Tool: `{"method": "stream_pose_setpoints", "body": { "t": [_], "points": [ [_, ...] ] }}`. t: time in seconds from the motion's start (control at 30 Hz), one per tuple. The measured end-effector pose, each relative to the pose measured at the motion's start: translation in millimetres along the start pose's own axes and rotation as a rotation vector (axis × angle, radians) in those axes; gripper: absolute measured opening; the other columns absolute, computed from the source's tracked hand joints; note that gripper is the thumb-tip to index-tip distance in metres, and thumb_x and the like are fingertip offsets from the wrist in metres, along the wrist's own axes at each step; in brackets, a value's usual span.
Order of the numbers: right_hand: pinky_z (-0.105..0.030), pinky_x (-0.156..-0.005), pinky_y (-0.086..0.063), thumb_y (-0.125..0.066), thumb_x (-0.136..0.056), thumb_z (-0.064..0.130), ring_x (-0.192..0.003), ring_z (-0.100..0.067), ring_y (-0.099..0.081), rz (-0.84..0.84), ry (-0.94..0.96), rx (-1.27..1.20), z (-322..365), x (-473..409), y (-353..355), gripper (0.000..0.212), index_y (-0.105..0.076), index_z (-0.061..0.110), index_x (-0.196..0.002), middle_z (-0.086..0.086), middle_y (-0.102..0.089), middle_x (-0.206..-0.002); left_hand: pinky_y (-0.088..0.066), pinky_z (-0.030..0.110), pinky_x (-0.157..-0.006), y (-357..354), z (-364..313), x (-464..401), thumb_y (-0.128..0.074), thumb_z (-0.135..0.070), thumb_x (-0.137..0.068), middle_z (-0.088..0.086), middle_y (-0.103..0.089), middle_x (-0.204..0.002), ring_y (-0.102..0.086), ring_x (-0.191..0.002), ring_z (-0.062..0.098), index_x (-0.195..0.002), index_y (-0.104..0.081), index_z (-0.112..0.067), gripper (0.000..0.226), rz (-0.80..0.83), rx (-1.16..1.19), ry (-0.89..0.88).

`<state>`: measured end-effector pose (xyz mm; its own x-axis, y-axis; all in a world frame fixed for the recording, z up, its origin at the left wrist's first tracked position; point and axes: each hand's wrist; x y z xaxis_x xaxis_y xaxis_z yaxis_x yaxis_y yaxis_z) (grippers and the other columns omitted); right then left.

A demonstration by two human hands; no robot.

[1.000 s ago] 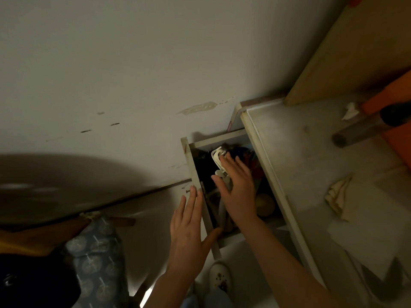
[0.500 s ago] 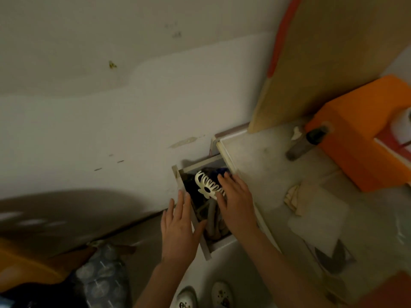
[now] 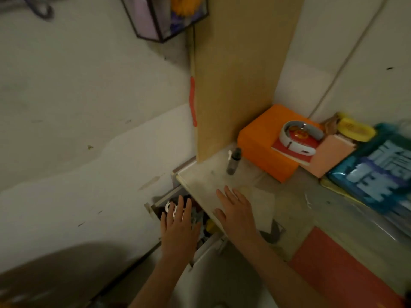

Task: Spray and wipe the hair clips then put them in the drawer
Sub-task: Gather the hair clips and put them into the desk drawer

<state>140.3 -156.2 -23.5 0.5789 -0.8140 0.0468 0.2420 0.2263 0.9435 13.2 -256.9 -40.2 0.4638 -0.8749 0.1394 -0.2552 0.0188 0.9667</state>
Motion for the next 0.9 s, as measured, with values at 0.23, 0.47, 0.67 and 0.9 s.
{"method": "stream_pose_setpoints", "body": {
  "t": [0.23,0.47,0.67,0.9],
  "points": [
    [-0.034,-0.118,-0.007,-0.037,-0.101,0.035,-0.148,-0.017,-0.007,-0.107,-0.173,0.038,-34.8,59.1,48.4,0.054,-0.019,0.027,-0.151,-0.001,-0.012,-0.161,0.004,0.043,-0.118,22.9,-59.7,13.1,-0.021,-0.053,-0.1,0.002,0.009,-0.161,0.006,-0.148,0.026,-0.152,0.005,-0.024,0.065,-0.001,-0.087,-0.251],
    [-0.036,-0.119,-0.003,-0.036,-0.102,0.037,-0.148,-0.018,-0.007,-0.205,-0.373,0.046,-89.8,141.9,81.7,0.051,-0.021,0.029,-0.15,-0.001,-0.012,-0.161,0.004,0.044,-0.118,29.0,-129.6,42.6,-0.023,-0.049,-0.101,0.001,0.012,-0.16,0.008,-0.148,0.025,-0.152,0.006,-0.025,0.064,0.027,-0.136,-0.481],
    [-0.039,-0.118,-0.01,-0.043,-0.099,0.026,-0.146,-0.024,-0.017,-0.253,-0.529,0.051,-140.9,211.3,103.1,0.051,-0.031,0.024,-0.148,-0.006,-0.024,-0.157,0.003,0.043,-0.118,13.6,-201.1,71.8,-0.023,-0.05,-0.1,-0.001,0.008,-0.161,0.006,-0.148,0.023,-0.152,0.002,-0.029,0.061,0.044,-0.131,-0.641],
    [-0.05,-0.113,-0.024,-0.055,-0.095,0.019,-0.139,-0.032,-0.035,-0.315,-0.69,0.029,-214.4,289.9,104.3,0.047,-0.046,0.015,-0.141,-0.014,-0.039,-0.149,0.008,0.046,-0.117,-33.4,-292.1,119.3,-0.022,-0.042,-0.103,0.003,0.015,-0.16,0.013,-0.147,0.027,-0.152,0.006,-0.023,0.06,0.172,-0.23,-0.747]
  ]
}}
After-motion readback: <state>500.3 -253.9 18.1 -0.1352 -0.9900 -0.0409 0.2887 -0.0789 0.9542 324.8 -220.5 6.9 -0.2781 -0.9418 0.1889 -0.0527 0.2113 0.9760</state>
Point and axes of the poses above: each hand's wrist, its own x-axis away from the middle knuckle, its own y-axis out of the back of the hand, z = x × y
